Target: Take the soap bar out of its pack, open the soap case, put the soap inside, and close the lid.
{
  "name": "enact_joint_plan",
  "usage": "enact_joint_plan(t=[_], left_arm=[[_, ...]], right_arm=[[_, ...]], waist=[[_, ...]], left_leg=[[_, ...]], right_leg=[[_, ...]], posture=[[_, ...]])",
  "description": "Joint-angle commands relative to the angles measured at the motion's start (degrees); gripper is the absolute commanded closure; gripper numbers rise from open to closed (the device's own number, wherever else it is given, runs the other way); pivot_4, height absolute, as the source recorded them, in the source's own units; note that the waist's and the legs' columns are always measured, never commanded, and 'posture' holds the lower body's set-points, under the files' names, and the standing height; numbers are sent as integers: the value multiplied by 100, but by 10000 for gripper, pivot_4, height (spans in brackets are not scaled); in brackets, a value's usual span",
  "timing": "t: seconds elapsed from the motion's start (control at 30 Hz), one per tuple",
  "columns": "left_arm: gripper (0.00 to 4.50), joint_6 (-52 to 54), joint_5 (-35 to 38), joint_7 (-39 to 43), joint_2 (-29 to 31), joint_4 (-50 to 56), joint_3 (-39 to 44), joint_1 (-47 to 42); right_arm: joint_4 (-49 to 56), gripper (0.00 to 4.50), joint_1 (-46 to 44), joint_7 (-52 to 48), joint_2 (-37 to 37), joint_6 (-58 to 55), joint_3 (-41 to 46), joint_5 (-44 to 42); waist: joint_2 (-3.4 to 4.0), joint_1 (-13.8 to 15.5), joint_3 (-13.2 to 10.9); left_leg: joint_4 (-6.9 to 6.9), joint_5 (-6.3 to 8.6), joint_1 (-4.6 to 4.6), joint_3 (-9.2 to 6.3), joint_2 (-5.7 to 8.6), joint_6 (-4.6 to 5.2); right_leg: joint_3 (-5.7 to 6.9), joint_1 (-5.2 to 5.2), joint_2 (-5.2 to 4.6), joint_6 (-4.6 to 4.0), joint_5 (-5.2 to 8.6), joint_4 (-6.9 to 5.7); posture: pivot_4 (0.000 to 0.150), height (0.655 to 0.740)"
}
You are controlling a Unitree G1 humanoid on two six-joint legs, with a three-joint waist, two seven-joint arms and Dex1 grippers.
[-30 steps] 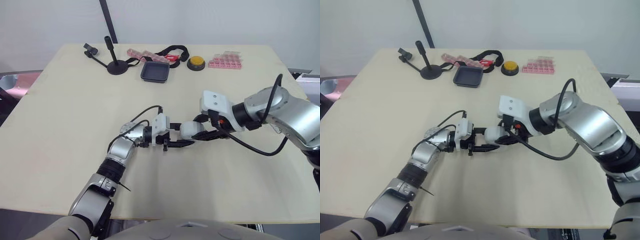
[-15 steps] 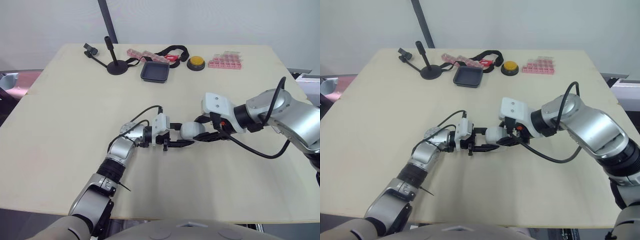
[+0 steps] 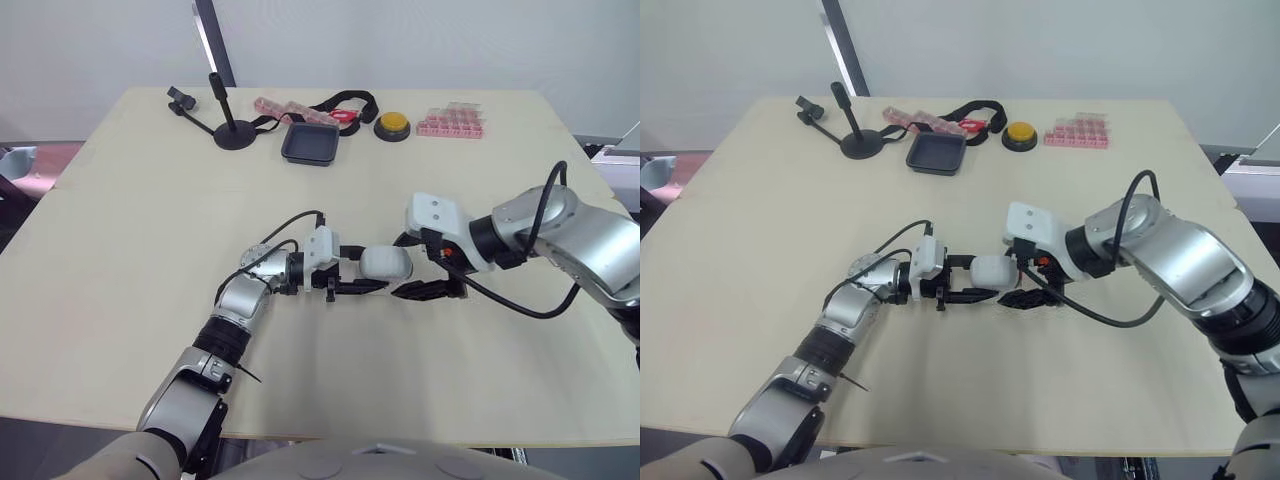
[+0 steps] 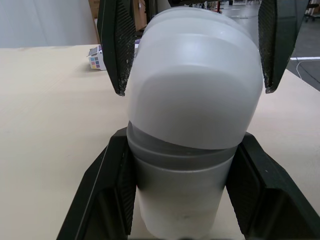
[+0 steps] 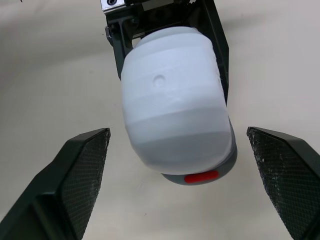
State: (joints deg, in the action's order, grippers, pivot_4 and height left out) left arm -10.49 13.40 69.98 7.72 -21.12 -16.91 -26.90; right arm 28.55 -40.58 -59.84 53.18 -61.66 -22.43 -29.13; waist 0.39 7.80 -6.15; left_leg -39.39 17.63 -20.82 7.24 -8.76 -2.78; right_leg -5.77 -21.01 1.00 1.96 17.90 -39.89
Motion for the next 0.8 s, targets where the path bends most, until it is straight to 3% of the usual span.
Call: enact_joint_plan(t=[0.03, 0.33, 0.53, 0.8], left_arm=[[25784, -4, 7, -9, 18, 130, -17, -32], [25784, -6, 16, -2, 9, 112, -11, -41], [25784, 10, 30, -4, 27, 116, 5, -38], [25784, -17, 54, 41, 35, 49, 20, -76]], right_arm=[[79, 173, -19, -12, 92, 107, 93, 106], [229, 173, 706, -25, 499, 368, 405, 163], [218, 173, 2137, -24, 1039, 1114, 1285, 243], [-384, 173, 4433, -280, 452, 3486, 2918, 333]], waist=[[0, 2, 0], [0, 17, 0], [-1, 63, 0], [-1, 92, 0]], left_leg=[[0, 0, 0, 0, 0, 0], [-1, 0, -7, -4, 0, 0], [-4, 1, -48, -10, 0, 0], [-3, 3, -62, -18, -1, 1]], right_leg=[[1, 0, 0, 0, 0, 0], [1, 0, 0, 0, 0, 4], [2, 4, 0, 0, 0, 30], [12, 10, -1, 1, 0, 57]], posture=[[1500, 7400], [1500, 7400], [1500, 7400], [1500, 7400]])
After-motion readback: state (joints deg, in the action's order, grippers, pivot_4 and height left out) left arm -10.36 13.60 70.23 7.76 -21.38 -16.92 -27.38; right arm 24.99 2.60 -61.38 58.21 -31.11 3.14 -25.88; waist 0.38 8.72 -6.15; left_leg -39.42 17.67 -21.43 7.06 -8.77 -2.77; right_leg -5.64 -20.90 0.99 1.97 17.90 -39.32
